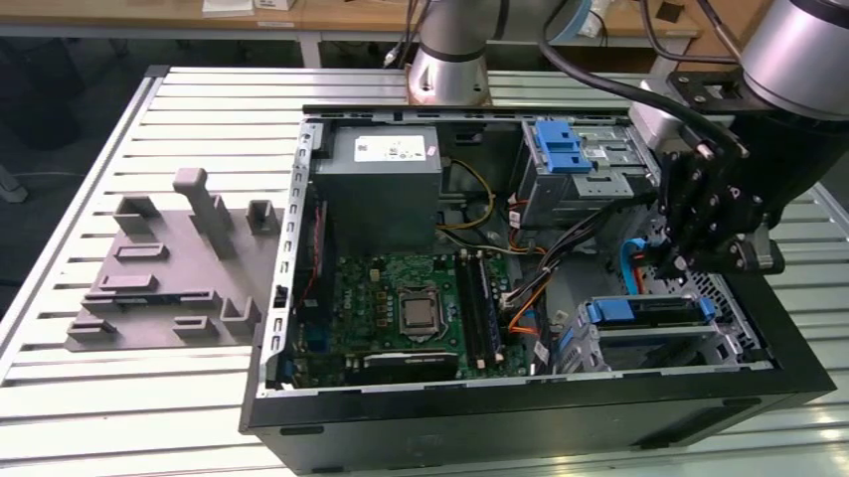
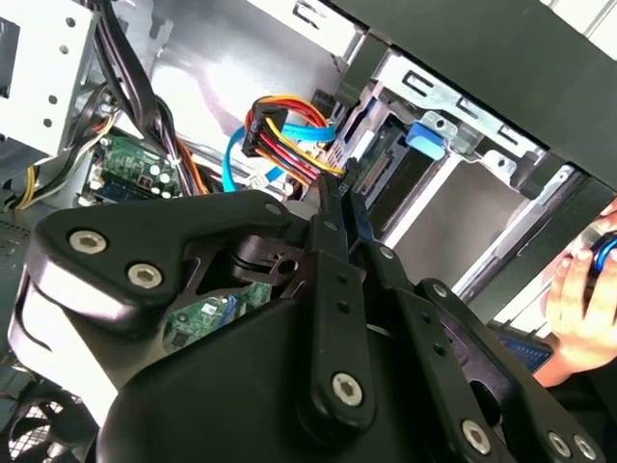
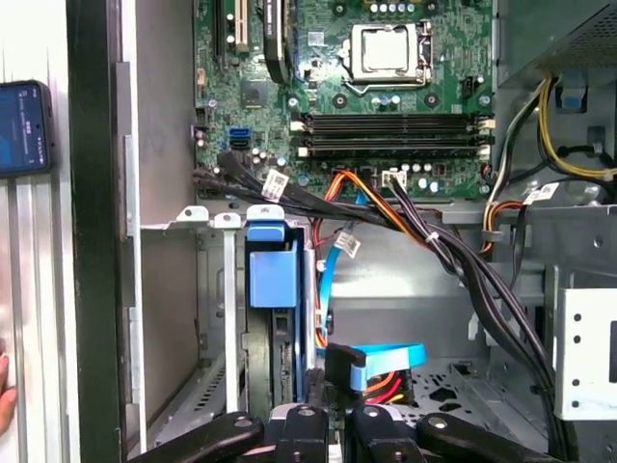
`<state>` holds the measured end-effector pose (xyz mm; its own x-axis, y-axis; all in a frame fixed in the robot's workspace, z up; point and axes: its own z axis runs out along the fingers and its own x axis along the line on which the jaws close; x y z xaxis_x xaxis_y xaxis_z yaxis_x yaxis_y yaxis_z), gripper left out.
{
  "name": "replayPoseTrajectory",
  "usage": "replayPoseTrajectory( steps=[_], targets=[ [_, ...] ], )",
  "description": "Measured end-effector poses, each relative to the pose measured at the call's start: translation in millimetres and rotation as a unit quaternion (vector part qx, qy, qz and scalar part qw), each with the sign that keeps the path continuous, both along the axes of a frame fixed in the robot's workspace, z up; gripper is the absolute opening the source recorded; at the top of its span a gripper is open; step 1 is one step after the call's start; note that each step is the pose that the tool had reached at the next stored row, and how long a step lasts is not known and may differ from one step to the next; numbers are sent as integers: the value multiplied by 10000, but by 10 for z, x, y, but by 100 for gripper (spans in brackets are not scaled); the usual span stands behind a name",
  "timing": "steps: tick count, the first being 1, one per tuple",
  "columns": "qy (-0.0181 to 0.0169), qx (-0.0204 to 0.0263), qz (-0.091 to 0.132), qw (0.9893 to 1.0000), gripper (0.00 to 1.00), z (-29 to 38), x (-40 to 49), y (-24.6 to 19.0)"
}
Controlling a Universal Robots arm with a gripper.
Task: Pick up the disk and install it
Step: 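Insert the first disk wire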
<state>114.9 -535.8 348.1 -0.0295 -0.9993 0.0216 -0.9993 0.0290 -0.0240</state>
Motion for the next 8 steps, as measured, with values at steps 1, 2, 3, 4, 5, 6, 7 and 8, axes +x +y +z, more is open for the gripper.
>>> replayPoseTrajectory(
  steps=[1, 2, 3, 4, 5, 6, 7, 8],
  targets=[
    [6, 3, 0, 10000, 16, -6, 3, -20],
    [8, 8, 0, 10000, 16, -11, 5, -39],
    [10, 14, 0, 10000, 16, -18, 6, -61],
    [11, 20, 0, 10000, 16, -24, 7, -82],
    [13, 23, 0, 10000, 16, -29, 8, -103],
    [13, 26, 0, 10000, 16, -35, 9, -118],
    [13, 27, 0, 10000, 16, -39, 9, -124],
    [13, 27, 0, 10000, 16, -40, 9, -124]
  ],
)
